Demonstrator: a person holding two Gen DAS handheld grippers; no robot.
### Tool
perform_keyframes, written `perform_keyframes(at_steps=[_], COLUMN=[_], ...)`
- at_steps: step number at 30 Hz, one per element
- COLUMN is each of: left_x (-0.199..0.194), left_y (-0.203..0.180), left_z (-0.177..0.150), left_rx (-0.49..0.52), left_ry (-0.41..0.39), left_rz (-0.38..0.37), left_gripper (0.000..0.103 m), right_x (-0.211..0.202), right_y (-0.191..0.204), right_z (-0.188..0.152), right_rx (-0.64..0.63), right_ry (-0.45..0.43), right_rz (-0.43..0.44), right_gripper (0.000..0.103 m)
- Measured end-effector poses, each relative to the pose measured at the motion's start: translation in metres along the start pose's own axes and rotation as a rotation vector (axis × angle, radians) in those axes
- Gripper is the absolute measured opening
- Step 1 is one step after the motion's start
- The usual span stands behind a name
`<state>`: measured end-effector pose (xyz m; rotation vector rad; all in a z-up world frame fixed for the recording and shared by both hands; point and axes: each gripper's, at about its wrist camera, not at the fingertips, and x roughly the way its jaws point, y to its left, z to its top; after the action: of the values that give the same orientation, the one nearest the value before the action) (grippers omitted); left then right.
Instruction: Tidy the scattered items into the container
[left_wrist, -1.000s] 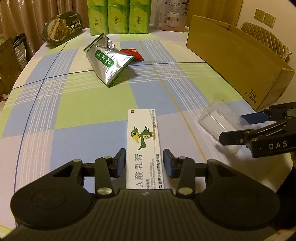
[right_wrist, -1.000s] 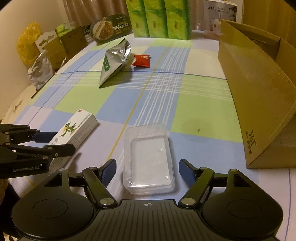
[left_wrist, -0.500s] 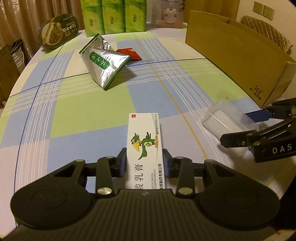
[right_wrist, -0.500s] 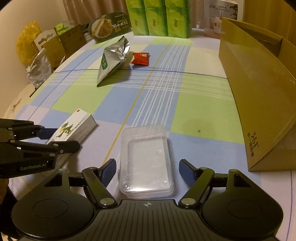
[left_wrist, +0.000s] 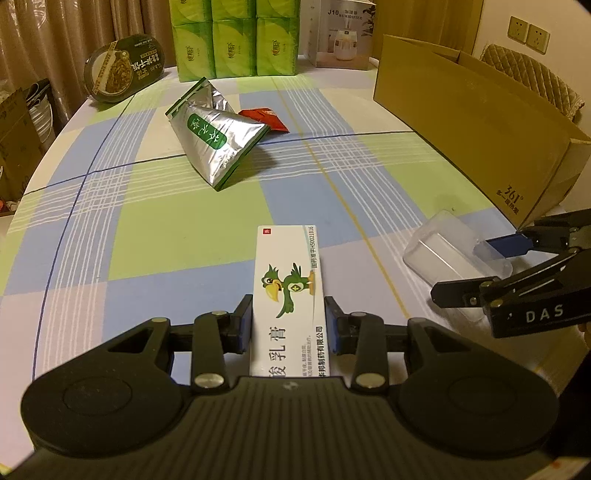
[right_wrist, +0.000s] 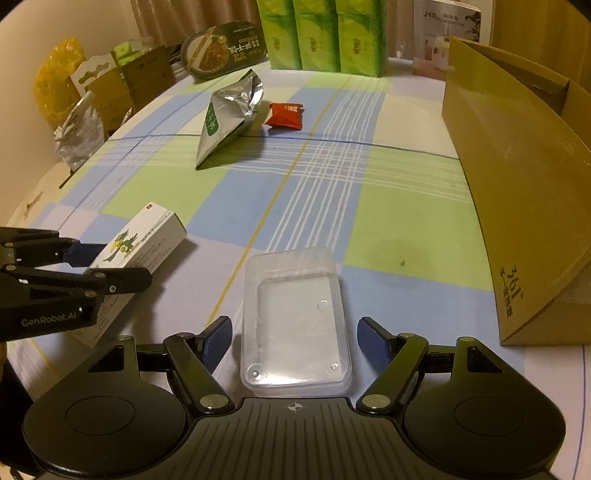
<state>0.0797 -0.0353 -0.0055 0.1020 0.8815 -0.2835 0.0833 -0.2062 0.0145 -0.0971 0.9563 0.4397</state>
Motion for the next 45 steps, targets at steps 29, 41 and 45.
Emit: perform_keyframes(at_steps=[29,41,45], left_x=[-0.004,-0.013,-0.023], left_y=[-0.004,-0.012,-0.018], left_z=[0.001,0.005,0.011], left_rx=[0.006,0.016,0.022], left_ry=[-0.004,-0.018,-0.043], left_rz=[-0.009,-0.023,-0.017], left_gripper=[0.033,0.033,0.033], right_x=[-0.009,-0.018,-0.025], right_y=[0.005,0.000,-0.002], right_z=[0.005,0.005,0.005], right_rx=[-0.016,0.022,0.026], right_ry=[-0.072,-0.098,-0.118], right_rz=[-0.022,-0.012,-0.012], right_gripper=[0.053,0.053,0.053])
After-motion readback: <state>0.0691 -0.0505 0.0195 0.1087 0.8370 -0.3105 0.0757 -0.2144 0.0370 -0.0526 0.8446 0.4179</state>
